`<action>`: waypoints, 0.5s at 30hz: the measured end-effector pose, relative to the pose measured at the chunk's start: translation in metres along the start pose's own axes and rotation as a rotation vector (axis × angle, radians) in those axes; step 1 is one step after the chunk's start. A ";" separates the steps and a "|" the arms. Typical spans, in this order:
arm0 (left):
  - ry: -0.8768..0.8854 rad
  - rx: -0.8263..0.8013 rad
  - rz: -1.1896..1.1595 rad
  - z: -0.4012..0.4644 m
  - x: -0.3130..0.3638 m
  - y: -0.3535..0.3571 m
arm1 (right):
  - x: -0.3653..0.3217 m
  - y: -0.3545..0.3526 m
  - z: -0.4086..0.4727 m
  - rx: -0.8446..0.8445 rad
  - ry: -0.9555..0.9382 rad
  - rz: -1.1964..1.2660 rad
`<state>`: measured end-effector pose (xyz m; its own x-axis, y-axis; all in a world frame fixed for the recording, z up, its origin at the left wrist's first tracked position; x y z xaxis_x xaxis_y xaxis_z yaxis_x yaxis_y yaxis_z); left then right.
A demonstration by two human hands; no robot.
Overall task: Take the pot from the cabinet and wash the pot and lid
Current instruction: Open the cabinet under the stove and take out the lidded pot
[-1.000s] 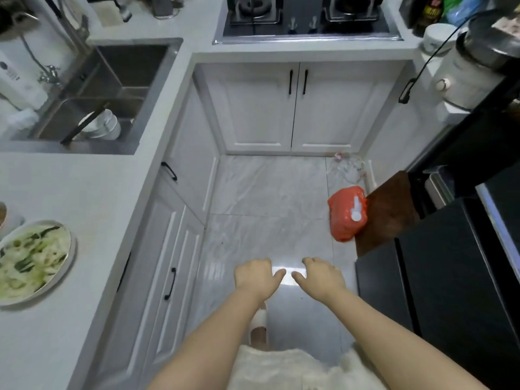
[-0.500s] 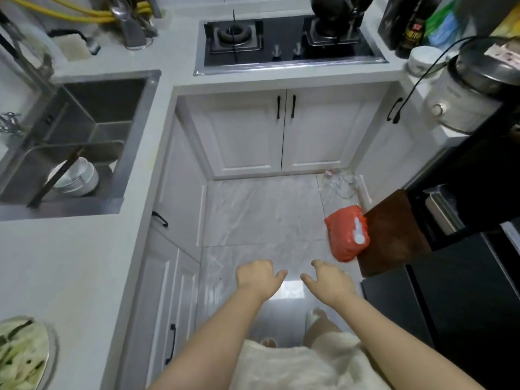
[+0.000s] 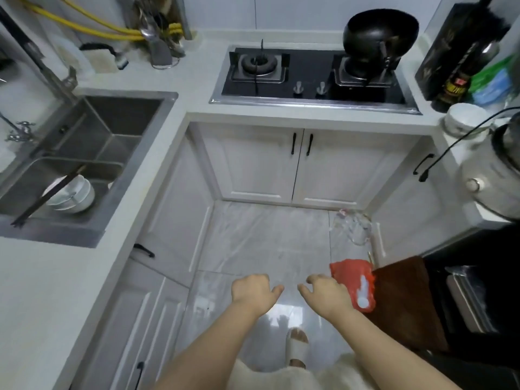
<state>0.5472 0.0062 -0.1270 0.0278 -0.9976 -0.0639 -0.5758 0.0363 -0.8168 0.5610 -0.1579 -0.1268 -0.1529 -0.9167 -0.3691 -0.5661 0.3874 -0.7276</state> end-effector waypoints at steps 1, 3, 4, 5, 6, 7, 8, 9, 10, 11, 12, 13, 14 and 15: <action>-0.014 0.001 -0.011 0.006 0.003 -0.004 | 0.001 -0.007 0.009 -0.008 -0.006 -0.013; -0.034 -0.002 -0.026 0.017 0.005 -0.011 | 0.001 -0.019 0.027 -0.015 -0.024 -0.032; -0.042 -0.006 -0.027 0.022 0.005 -0.014 | 0.001 -0.024 0.034 -0.018 -0.029 -0.034; -0.049 -0.011 -0.026 0.027 0.004 -0.019 | 0.000 -0.029 0.041 -0.021 -0.031 -0.031; -0.056 -0.011 -0.022 0.032 0.003 -0.023 | -0.001 -0.033 0.047 -0.026 -0.030 -0.027; -0.063 -0.010 -0.018 0.038 0.001 -0.028 | -0.004 -0.038 0.053 -0.030 -0.029 -0.027; -0.068 -0.009 -0.012 0.044 -0.001 -0.033 | -0.006 -0.041 0.059 -0.034 -0.029 -0.032; -0.071 -0.009 -0.007 0.050 -0.004 -0.039 | -0.010 -0.045 0.066 -0.036 -0.029 -0.038; -0.071 -0.009 -0.003 0.057 -0.007 -0.045 | -0.014 -0.048 0.074 -0.039 -0.028 -0.041; -0.071 -0.009 -0.002 0.065 -0.010 -0.051 | -0.019 -0.051 0.081 -0.041 -0.028 -0.041; -0.068 -0.007 0.001 0.073 -0.013 -0.057 | -0.024 -0.054 0.088 -0.039 -0.024 -0.038; -0.061 -0.004 0.006 0.081 -0.016 -0.062 | -0.029 -0.056 0.095 -0.035 -0.018 -0.033; -0.050 -0.001 0.013 0.090 -0.020 -0.067 | -0.034 -0.059 0.102 -0.031 -0.012 -0.026; -0.037 -0.002 0.018 0.098 -0.025 -0.072 | -0.040 -0.061 0.110 -0.028 -0.003 -0.015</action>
<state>0.6680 0.0345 -0.1226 0.0474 -0.9938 -0.1001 -0.5781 0.0545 -0.8142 0.6904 -0.1340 -0.1314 -0.1418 -0.9222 -0.3599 -0.5908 0.3705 -0.7167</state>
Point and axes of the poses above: each hand's wrist, its own z-axis towards the middle knuckle, its own y-axis out of the palm, x = y × z, the point moved 2 cm from there along z, towards the middle knuckle, and after that the axes turned 12 degrees about z, right-handed, at the moved point
